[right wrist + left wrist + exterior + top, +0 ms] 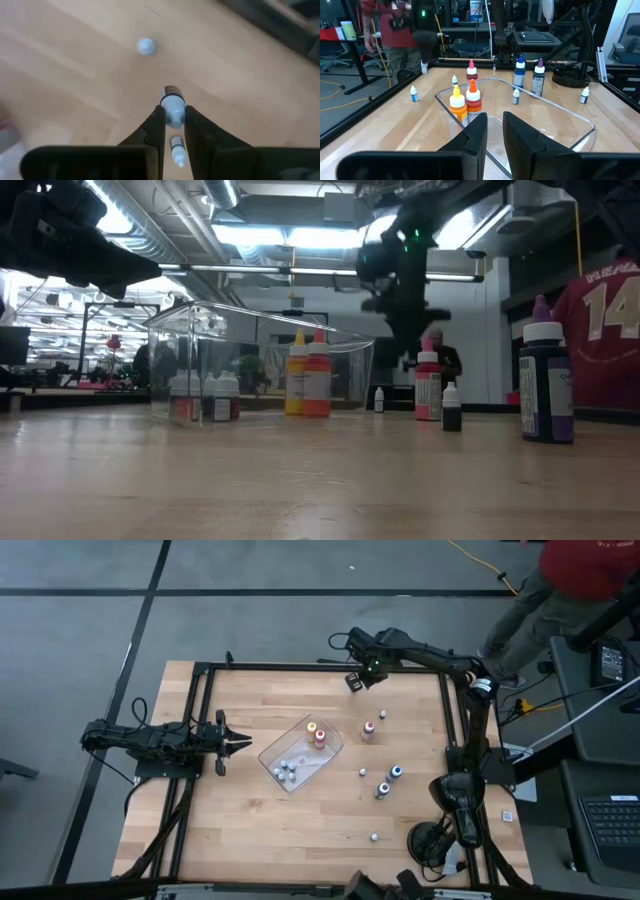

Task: Pick & Place food coloring
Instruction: Put the top small black food coloring bottle into the transparent bin

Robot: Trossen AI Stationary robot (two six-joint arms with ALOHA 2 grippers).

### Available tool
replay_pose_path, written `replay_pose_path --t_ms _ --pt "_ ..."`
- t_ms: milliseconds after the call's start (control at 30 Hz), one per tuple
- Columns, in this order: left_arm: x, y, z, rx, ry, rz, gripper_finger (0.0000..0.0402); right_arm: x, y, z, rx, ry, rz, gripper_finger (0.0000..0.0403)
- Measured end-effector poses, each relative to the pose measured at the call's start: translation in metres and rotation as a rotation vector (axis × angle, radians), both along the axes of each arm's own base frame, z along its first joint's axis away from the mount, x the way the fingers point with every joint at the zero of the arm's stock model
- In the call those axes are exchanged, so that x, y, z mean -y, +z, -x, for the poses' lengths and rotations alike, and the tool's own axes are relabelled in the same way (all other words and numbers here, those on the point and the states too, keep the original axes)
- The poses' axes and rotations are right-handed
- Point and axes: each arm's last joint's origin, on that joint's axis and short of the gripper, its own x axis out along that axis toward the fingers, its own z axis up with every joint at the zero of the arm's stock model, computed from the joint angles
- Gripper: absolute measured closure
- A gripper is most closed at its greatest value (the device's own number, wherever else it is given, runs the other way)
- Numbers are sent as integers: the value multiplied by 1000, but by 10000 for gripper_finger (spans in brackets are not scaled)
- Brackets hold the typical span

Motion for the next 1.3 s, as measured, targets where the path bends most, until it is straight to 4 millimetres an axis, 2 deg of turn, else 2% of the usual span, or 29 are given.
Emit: replay_pose_path --t_ms 333,633,1067,1167,1300 --pt "0 0 0 0 0 0 350 -37 75 -25 79 195 89 345" --pt "0 0 0 0 0 0 343 -83 115 -45 193 328 148 345" --pt "0 0 0 0 0 0 348 -165 125 -79 342 659 231 346" --pt "0 0 0 0 0 0 345 -183 122 -87 366 709 219 347" --pt "0 0 0 0 0 0 343 -204 106 -99 343 771 176 347"
